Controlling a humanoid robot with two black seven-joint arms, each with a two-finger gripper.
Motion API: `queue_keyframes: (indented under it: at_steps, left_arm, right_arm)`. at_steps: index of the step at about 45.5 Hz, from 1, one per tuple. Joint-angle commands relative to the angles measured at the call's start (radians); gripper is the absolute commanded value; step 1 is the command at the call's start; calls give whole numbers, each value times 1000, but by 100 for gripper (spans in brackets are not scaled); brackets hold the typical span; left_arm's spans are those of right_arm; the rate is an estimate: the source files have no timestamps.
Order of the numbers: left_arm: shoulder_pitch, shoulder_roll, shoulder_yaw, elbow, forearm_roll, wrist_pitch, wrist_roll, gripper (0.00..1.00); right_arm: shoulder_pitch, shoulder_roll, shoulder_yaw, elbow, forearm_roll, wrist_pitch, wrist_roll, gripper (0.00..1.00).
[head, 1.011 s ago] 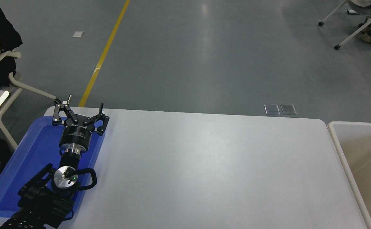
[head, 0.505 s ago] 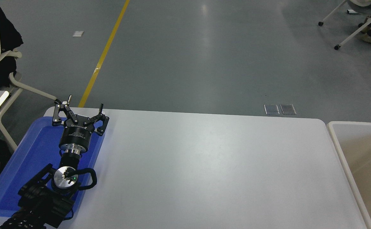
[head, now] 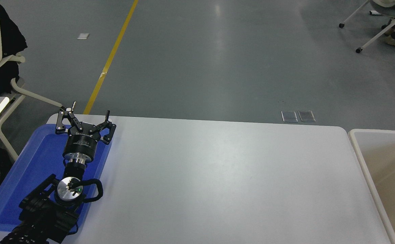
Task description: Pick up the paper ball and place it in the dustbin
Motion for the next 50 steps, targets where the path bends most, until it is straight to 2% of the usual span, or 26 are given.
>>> queue_keyframes:
  at_steps: [1, 13, 30, 40, 50]
  left_arm:
    - [0, 0, -1, 0, 0, 0, 0, 100]
    - [0, -1, -1, 0, 0, 0, 0, 100]
    - [0, 0, 1, 0, 0, 0, 0, 100]
    - [0, 0, 1, 0, 0, 0, 0, 100]
    - [0, 0, 1, 0, 0, 0, 0, 100]
  right_arm:
    - [-2, 4, 1, -3, 2, -49, 2, 99]
    - [7, 1, 47, -3, 2, -52, 2, 99]
    - [71, -65, 388, 25, 2, -60, 5, 100]
    - [104, -177, 566, 176, 2, -48, 4, 100]
    - [114, -203, 885, 267, 2, -46, 5, 100]
